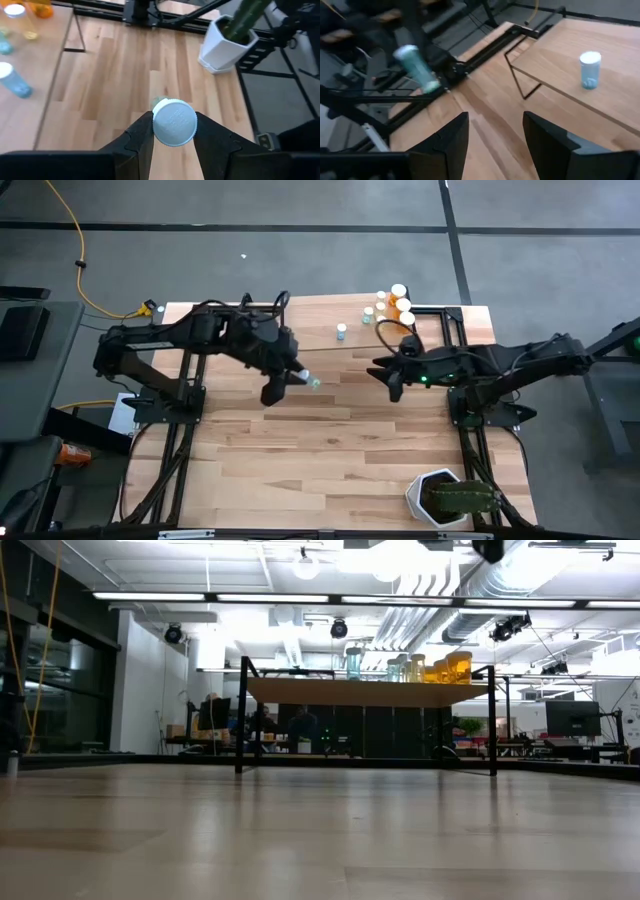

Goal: Pick and place medicine bottles onto shelf by color
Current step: Put the green pill bottle on the shelf with the green pill bottle

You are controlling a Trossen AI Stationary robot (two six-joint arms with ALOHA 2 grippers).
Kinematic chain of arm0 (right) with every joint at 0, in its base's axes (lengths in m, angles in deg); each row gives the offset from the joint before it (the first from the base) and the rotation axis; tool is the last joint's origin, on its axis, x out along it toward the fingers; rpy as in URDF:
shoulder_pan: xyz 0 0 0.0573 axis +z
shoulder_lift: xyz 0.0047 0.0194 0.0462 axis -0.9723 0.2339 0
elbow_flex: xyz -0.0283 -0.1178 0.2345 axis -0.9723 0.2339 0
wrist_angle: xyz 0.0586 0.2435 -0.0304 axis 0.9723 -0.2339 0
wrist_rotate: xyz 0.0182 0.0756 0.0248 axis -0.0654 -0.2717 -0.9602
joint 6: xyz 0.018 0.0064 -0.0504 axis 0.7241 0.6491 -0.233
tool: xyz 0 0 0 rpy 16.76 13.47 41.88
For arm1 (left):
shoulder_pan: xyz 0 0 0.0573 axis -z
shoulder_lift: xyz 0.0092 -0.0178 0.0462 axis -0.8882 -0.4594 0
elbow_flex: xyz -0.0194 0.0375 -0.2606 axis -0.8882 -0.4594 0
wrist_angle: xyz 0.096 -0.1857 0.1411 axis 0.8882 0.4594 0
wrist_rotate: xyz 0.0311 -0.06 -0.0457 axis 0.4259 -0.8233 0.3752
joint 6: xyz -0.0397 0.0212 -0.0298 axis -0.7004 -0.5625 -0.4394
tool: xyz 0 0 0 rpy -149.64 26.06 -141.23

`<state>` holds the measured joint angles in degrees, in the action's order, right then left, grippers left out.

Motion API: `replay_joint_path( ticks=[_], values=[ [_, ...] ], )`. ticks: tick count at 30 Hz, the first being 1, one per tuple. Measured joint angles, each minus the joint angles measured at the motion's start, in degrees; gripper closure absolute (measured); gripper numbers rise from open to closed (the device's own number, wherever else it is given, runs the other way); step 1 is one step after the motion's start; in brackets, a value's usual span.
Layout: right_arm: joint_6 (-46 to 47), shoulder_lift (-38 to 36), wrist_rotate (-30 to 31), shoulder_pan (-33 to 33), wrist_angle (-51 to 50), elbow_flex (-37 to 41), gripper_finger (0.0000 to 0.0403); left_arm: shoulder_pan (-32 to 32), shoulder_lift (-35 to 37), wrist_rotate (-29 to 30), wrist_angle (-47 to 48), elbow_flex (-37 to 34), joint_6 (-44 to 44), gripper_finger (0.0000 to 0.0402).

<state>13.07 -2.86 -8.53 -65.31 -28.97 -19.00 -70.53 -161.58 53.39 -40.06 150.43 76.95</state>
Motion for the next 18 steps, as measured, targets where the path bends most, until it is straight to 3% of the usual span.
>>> replay_joint_path(
  ticks=[8,18],
  values=[
    [-0.42,-4.44,2.82,1.55,0.00,0.00,0.0224,-2.36,-4.55,0.17,0.07,2.13,3.25,0.0288],
    [-1.11,-4.66,6.91,1.53,-0.02,0.00,0.0224,-2.99,-7.85,0.24,-0.72,2.16,6.36,0.0283]
  ],
)
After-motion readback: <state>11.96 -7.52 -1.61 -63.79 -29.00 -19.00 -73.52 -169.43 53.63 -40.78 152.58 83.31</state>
